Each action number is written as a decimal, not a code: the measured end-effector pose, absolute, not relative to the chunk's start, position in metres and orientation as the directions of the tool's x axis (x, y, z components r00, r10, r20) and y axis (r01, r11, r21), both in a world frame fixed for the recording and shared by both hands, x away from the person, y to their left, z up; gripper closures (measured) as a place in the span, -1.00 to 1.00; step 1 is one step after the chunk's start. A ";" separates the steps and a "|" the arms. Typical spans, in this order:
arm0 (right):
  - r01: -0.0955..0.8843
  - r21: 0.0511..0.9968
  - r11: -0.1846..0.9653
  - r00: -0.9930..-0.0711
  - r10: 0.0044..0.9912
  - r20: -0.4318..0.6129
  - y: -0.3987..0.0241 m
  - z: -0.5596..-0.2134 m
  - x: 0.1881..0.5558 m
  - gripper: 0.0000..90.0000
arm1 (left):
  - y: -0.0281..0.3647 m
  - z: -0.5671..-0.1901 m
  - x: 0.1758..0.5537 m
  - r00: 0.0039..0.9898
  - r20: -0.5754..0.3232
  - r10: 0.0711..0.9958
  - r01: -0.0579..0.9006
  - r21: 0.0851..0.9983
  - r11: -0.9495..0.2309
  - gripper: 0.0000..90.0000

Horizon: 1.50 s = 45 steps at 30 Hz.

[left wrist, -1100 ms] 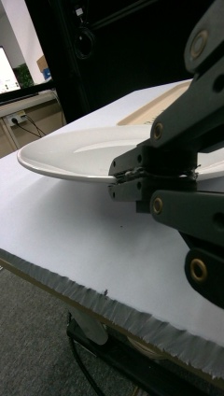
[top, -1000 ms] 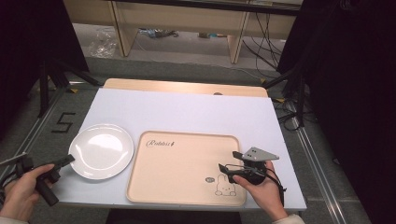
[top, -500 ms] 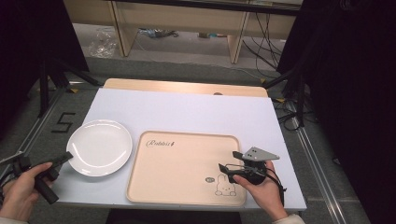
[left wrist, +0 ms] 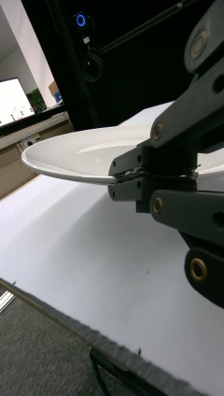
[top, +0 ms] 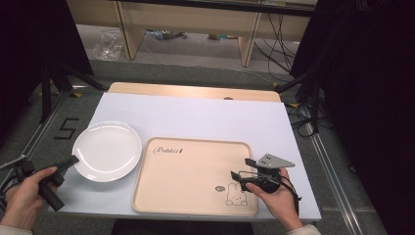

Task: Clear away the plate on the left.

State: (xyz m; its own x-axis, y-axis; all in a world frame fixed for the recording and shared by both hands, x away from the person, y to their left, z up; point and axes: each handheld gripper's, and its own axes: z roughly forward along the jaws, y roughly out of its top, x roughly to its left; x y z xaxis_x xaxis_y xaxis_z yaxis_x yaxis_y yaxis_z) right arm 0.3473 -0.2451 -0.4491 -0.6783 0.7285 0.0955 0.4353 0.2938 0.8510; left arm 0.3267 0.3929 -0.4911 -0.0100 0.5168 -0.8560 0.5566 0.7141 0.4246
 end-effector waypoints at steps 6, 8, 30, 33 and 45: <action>0.422 0.852 0.311 -0.682 0.728 0.072 -0.243 -0.447 0.346 -0.43 | 0.389 -0.488 0.330 0.009 -0.868 0.496 0.564 0.414 0.715 0.95; 0.418 0.853 0.313 -0.681 0.729 0.066 -0.243 -0.447 0.346 -0.43 | 0.387 -0.487 0.332 0.018 -0.871 0.491 0.562 0.415 0.715 0.95; 0.424 0.852 0.307 -0.677 0.732 0.073 -0.243 -0.447 0.346 -0.43 | 0.367 -0.475 0.346 0.072 -0.865 0.496 0.585 0.439 0.682 0.94; 0.444 0.846 0.296 -0.676 0.730 0.100 -0.242 -0.448 0.346 -0.42 | 0.364 -0.474 0.347 0.071 -0.865 0.497 0.587 0.439 0.680 0.94; 0.421 0.853 0.309 -0.674 0.736 0.066 -0.244 -0.447 0.346 -0.43 | 0.355 -0.470 0.353 0.092 -0.865 0.494 0.591 0.446 0.672 0.94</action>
State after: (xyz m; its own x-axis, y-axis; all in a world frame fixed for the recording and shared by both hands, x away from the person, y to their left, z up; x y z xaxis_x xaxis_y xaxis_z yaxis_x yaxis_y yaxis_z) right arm 0.3460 -0.2440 -0.4472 -0.6735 0.7362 0.0662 0.4211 0.3085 0.8529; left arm 0.3532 0.3553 -0.4700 0.0917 0.4936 -0.8648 0.5914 0.6717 0.4461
